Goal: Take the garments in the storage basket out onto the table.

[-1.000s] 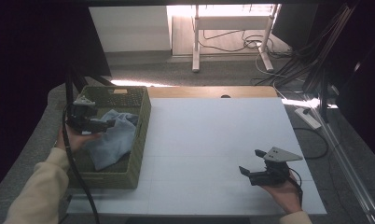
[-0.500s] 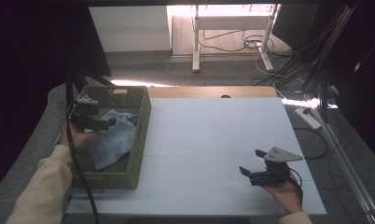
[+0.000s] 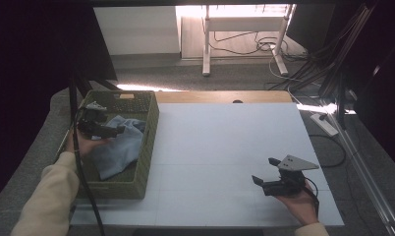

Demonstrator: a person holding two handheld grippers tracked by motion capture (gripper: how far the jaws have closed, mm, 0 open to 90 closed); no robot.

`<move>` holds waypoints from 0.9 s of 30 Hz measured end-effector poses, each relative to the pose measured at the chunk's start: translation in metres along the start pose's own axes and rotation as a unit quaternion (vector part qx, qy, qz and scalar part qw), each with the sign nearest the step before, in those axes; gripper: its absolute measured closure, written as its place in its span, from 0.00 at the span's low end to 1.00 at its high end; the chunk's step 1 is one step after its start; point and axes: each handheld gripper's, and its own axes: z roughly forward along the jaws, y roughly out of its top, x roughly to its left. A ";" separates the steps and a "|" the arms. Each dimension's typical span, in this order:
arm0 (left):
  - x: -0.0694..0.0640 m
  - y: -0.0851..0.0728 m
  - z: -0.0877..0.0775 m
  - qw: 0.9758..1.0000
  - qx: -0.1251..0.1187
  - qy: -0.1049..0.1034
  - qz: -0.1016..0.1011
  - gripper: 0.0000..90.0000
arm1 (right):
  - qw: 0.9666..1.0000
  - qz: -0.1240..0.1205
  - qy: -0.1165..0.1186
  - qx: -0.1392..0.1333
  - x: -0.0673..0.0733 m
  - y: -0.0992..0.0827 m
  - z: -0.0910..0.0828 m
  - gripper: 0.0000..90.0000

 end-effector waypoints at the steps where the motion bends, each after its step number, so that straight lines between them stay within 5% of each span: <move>1: 0.001 0.000 0.001 1.000 0.002 0.000 0.000 0.11 | 1.000 0.000 0.000 0.000 0.000 0.000 0.000 0.12; 27: 0.002 -0.007 0.021 1.000 0.028 -0.009 -0.009 0.11 | 1.000 -0.003 0.000 0.006 0.001 -0.001 0.002 0.12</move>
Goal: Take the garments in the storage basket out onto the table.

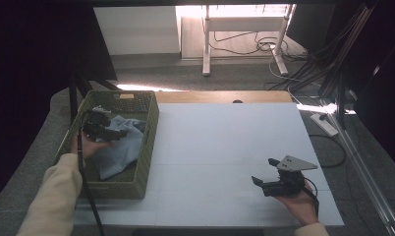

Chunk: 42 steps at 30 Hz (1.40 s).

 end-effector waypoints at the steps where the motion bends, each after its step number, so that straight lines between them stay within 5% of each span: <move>1: 0.000 0.000 0.001 1.000 0.002 -0.001 0.000 0.11 | 1.000 0.000 0.000 0.000 0.000 0.000 0.000 0.12; 18: 0.001 -0.004 0.014 0.999 0.043 -0.016 0.005 0.09 | 1.000 -0.003 0.000 0.004 0.001 0.000 0.001 0.12; 34: 0.002 -0.005 0.024 0.996 0.090 0.016 0.012 0.21 | 1.000 -0.006 0.002 0.006 0.001 0.000 0.002 0.12; 42: 0.001 -0.005 0.032 0.993 0.113 0.008 0.020 0.22 | 1.000 -0.007 0.001 0.005 0.002 0.000 0.002 0.12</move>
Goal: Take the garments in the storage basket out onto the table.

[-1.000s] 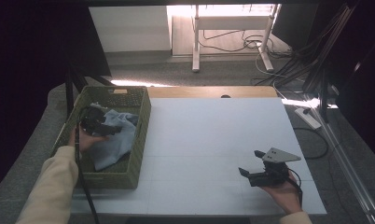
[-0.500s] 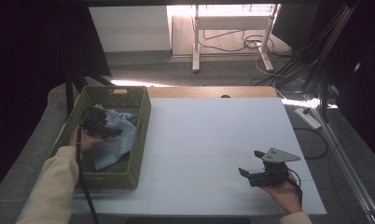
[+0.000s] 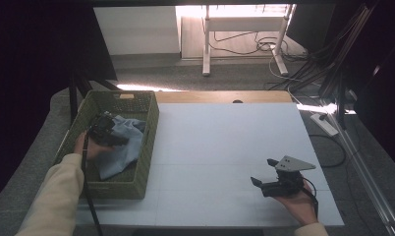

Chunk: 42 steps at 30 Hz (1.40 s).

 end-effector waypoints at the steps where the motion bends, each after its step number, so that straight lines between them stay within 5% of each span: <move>1: 0.000 0.000 0.001 1.000 0.002 0.001 0.004 0.22 | 1.000 0.000 0.000 0.000 0.000 0.000 0.000 0.12; 6: 0.002 -0.001 0.003 1.000 -0.002 -0.010 0.003 0.25 | 1.000 -0.001 0.001 0.001 0.000 0.000 0.000 0.12; 19: 0.006 -0.006 0.003 0.999 -0.015 -0.048 0.017 0.60 | 1.000 -0.003 0.000 0.005 0.001 0.000 0.001 0.12; 39: 0.003 -0.004 -0.007 0.998 -0.013 -0.030 0.049 0.78 | 1.000 -0.001 -0.007 0.002 -0.001 0.000 -0.001 0.12; 42: 0.000 -0.004 -0.013 0.998 -0.015 -0.018 0.066 0.78 | 1.000 -0.001 -0.008 0.003 -0.001 0.000 -0.001 0.12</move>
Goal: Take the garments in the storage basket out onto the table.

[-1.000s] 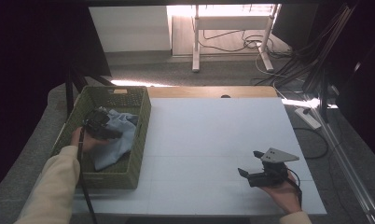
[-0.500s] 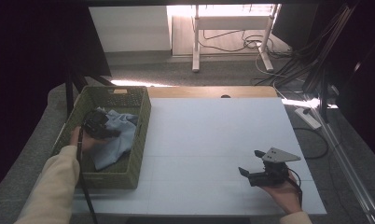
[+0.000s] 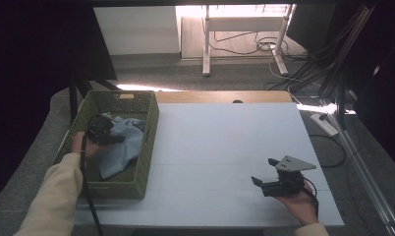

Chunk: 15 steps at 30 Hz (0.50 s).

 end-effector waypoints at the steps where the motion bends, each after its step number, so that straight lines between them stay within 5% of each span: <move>1: 0.000 0.000 0.000 1.000 0.000 0.000 0.000 0.78 | 1.000 0.000 0.000 0.000 0.000 0.000 0.000 0.12; 15: 0.000 -0.003 -0.030 0.999 -0.036 0.000 0.002 0.79 | 1.000 0.000 -0.001 0.000 0.000 0.000 0.000 0.12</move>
